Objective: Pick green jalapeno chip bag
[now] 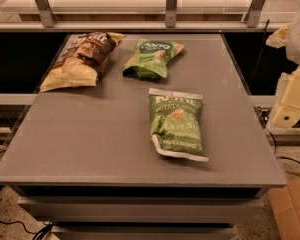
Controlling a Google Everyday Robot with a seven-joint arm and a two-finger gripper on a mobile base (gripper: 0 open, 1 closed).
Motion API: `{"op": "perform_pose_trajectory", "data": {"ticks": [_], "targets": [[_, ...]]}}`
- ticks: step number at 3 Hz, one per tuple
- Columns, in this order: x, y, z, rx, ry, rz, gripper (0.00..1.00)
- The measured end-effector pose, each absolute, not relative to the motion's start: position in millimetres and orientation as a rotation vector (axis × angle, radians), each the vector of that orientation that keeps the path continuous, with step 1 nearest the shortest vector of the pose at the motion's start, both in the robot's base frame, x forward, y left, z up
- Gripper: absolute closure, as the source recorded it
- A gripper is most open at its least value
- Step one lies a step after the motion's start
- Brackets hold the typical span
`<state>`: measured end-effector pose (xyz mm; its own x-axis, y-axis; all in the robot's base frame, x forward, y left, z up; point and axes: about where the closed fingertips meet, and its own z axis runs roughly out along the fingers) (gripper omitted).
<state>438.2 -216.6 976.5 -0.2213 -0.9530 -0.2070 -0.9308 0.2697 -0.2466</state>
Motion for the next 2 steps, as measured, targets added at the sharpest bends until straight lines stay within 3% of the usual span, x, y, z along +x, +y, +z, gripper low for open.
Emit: {"op": "perform_pose_trajectory", "data": {"ticks": [2], "targets": [[440, -200, 971, -1.795, 2.187, -0.087, 0.0]]}}
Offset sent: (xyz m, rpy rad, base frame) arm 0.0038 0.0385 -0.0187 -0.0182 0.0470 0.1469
